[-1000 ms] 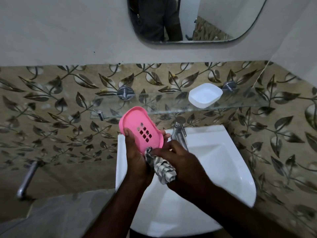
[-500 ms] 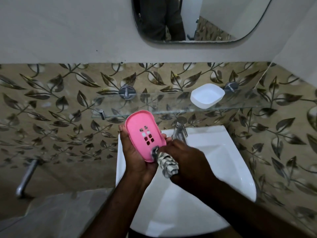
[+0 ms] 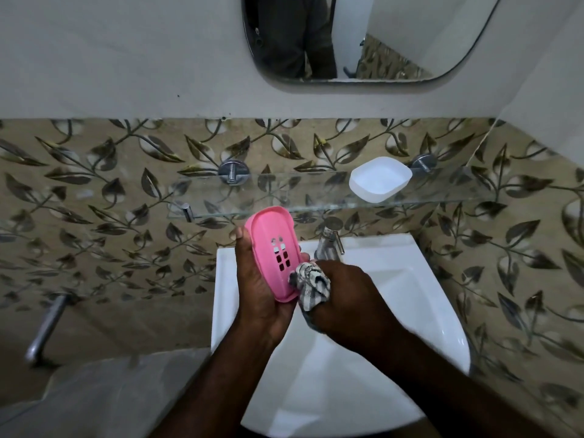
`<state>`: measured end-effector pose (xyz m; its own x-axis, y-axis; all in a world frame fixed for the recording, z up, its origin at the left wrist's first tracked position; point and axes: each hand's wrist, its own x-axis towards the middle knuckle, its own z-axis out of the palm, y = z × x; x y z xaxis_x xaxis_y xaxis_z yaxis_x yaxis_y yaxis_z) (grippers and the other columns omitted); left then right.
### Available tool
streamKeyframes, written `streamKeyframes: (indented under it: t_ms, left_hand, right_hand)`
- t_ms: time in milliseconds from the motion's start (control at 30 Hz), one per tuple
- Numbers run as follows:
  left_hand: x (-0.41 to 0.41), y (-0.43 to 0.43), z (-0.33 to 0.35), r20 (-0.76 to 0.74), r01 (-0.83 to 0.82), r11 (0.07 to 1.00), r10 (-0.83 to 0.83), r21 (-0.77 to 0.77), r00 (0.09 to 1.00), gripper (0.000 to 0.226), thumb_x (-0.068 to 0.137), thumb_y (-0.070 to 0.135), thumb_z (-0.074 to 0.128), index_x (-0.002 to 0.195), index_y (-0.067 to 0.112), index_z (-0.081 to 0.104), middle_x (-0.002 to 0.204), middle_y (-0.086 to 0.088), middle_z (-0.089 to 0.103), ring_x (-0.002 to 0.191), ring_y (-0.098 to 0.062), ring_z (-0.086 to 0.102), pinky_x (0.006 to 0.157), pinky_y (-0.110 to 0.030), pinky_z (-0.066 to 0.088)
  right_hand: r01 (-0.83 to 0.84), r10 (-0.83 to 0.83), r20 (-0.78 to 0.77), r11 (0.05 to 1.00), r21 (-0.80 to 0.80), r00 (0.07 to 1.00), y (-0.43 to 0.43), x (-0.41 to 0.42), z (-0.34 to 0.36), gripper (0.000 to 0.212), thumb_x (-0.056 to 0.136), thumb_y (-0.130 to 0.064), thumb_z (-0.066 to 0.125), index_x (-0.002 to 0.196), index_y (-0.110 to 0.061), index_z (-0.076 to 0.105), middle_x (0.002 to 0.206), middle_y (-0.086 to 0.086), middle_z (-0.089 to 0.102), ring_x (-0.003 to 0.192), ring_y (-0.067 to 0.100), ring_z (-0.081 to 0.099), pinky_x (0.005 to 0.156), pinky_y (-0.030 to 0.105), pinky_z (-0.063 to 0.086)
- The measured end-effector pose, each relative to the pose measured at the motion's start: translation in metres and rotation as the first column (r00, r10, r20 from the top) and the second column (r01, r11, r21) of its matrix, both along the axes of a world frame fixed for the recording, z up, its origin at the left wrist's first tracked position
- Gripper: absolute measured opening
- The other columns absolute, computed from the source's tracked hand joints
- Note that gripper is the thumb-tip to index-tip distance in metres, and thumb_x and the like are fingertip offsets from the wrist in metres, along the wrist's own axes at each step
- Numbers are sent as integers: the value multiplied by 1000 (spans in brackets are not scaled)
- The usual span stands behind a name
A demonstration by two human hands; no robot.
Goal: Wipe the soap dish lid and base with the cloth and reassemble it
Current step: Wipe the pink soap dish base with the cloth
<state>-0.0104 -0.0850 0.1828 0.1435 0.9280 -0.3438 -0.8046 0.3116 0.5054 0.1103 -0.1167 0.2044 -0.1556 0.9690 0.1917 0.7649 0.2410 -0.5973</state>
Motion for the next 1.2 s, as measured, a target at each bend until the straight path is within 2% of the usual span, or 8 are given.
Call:
streamKeyframes:
  t_ms: [133, 200, 367, 567, 800, 967, 1067, 1200]
  left_hand:
    - [8, -4, -6, 36, -37, 998, 39, -57, 999, 82, 64, 70, 57, 113, 5, 63, 79, -14, 67, 72, -27, 65, 81, -43, 55]
    - [11, -5, -6, 80, -51, 997, 55, -56, 995, 80, 68, 71, 58, 113, 6, 65, 84, -14, 67, 74, -28, 66, 81, -43, 56]
    - [7, 3, -4, 75, -17, 1000, 18, -13, 997, 88, 67, 77, 59, 115, 3, 63, 83, -17, 65, 75, -30, 65, 86, -47, 51]
    - [1, 7, -2, 4, 80, 996, -80, -42, 997, 87, 62, 74, 58, 114, 5, 64, 89, -21, 66, 80, -33, 62, 93, -53, 48]
    - [2, 1, -5, -41, 134, 990, -135, -40, 990, 75, 83, 74, 37, 122, 13, 59, 92, -15, 74, 79, -29, 73, 70, -44, 59]
    - [7, 2, 1, -27, 127, 991, -128, -32, 991, 81, 80, 76, 39, 130, 13, 53, 97, -16, 74, 86, -30, 73, 69, -42, 59]
    - [10, 0, -4, -62, 102, 992, -107, -74, 992, 95, 68, 79, 49, 133, 9, 51, 90, -16, 71, 84, -30, 71, 74, -41, 57]
    - [14, -4, 5, 20, 189, 982, -188, -29, 982, 78, 81, 74, 39, 109, 5, 61, 82, -13, 72, 76, -25, 73, 62, -30, 58]
  right_hand:
    - [-152, 68, -274, 942, -300, 959, -9, -9, 8, 19, 79, -16, 66, 67, -22, 53, 60, -8, 53, 57, 16, 51, 58, 26, 46]
    - [-204, 53, -455, 935, -291, 889, -9, -14, 10, 18, 77, -14, 63, 62, -17, 53, 54, -6, 53, 50, 19, 53, 54, 30, 47]
    - [-167, 26, -533, 962, -218, 846, -8, -15, 7, 12, 79, -9, 67, 75, -20, 64, 69, -6, 67, 63, 16, 65, 64, 36, 57]
    - [-171, 169, 177, 985, -5, 970, -11, 6, 2, 17, 76, -44, 57, 88, -31, 60, 85, -7, 66, 80, 16, 65, 70, 31, 53]
    - [-7, 15, 322, 1000, -28, 947, 11, 26, 13, 22, 74, -37, 69, 91, -24, 62, 93, -3, 64, 90, 21, 62, 70, 30, 44]
    - [116, -115, 19, 992, -50, 993, 8, 11, 4, 16, 57, -14, 67, 71, -15, 59, 65, -2, 64, 65, 22, 62, 60, 39, 52]
    - [9, -95, -339, 969, -247, 936, -7, -2, -2, 12, 67, -3, 62, 69, -14, 55, 50, 0, 54, 44, 26, 55, 45, 41, 52]
    - [-45, 44, -417, 999, 8, 908, -1, -9, 22, 22, 66, -7, 65, 83, -20, 65, 77, 2, 67, 71, 22, 65, 67, 40, 55]
